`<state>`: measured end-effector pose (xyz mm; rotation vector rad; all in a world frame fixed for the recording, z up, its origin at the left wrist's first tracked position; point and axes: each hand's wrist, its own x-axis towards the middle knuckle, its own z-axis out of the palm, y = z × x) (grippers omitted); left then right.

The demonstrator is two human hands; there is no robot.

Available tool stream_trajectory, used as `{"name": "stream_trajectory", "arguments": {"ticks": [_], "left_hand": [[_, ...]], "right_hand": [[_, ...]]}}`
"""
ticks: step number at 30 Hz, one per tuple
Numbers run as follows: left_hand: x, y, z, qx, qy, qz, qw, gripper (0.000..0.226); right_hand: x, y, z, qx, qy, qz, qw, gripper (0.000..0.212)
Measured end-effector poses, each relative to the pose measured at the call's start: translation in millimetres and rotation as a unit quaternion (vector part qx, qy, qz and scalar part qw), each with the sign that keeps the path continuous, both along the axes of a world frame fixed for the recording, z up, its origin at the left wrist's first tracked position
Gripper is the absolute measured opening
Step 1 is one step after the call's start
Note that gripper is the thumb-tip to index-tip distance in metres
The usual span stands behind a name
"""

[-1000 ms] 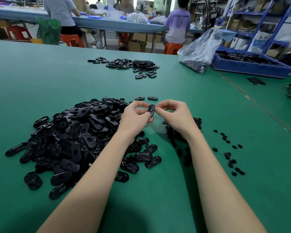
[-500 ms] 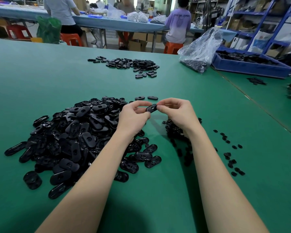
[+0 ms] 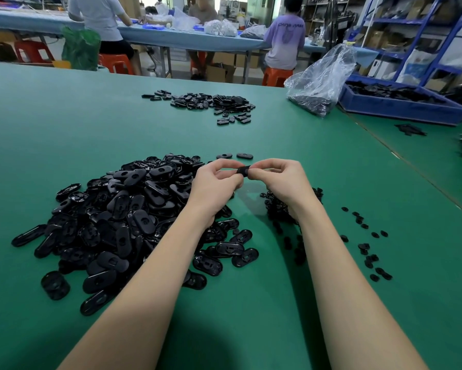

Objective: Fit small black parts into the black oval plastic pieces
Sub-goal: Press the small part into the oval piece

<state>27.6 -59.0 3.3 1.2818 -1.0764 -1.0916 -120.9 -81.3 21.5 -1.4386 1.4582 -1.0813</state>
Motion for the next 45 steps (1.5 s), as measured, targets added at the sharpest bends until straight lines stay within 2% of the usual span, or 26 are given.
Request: {"name": "stream_trajectory", "arguments": {"ticks": [8,14,21,41,45], "left_hand": [[3,-2,3,0.003,0.016,-0.013,1.0,0.02],[4,0,9,0.003,0.008,-0.039,0.999,0.018],[8,1,10,0.0,-0.018,-0.041,0.999,0.02],[6,-2,4,-0.013,-0.062,0.015,0.998,0.014],[9,-3,7,-0.033,-0.045,0.02,0.998,0.014]], "right_hand": [[-4,0,4,0.018,-0.005,-0.002,1.0,0.016],[-11,0,4,0.076,-0.003,0.047,0.996,0.025],[-9,-4,5,0.031,0.006,0.056,0.998,0.008],[3,-5,-5,-0.054,0.035,0.033,0.997,0.014],[-3,-7,-1,-0.094,0.024,0.067,0.993,0.01]]}}
